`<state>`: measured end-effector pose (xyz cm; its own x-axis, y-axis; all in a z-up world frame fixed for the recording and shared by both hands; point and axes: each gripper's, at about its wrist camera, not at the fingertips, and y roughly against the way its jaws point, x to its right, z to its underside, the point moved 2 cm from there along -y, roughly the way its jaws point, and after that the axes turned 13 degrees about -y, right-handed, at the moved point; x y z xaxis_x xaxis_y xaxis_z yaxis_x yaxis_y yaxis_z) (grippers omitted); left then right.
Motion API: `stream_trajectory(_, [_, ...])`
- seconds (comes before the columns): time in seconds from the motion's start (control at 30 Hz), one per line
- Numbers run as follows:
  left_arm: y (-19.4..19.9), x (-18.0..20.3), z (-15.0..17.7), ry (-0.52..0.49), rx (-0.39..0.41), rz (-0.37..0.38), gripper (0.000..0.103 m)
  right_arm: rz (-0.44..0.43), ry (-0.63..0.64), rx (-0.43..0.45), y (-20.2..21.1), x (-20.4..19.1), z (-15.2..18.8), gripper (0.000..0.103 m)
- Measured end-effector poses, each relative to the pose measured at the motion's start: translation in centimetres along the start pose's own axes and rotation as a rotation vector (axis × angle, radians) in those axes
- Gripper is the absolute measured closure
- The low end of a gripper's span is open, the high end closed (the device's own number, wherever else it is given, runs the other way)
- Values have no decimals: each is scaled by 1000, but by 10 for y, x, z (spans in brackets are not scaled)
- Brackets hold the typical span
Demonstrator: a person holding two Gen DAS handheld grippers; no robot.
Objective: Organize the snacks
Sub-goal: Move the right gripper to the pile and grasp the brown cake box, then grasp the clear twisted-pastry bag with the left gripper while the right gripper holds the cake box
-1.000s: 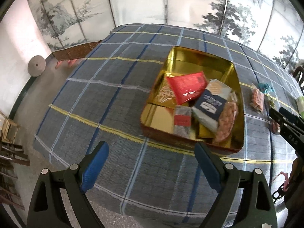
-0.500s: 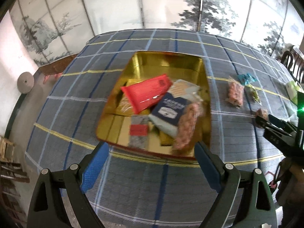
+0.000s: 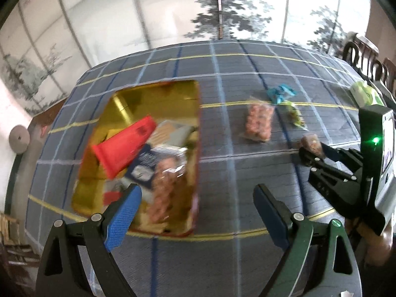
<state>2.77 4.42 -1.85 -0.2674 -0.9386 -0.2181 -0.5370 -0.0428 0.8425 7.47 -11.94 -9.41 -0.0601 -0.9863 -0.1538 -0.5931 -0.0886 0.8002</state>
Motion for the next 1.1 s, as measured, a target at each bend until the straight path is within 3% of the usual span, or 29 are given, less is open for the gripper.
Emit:
stream_trajectory(0.43, [-29,49,-37,-88,26,77,13,55,-14,41,-2,61,-18,71])
stream_trajectory(0.57, [-40,52,-47,-82,22,106,13,80,-42,53,-5,85,-28,71])
stream_trajectory(0.73, [-59,49,-59,-36,3,166,13,51,-56,47,-6,98,-32,71])
stream_trajectory(0.9, [-74,50,-72,-37,-5,161,14,48,-57,46,-7,98,-32,71])
stream_trajectory(1.1, [-88,51,-87,-71,-5,143,24,45,-59,46,-7,99,-32,71])
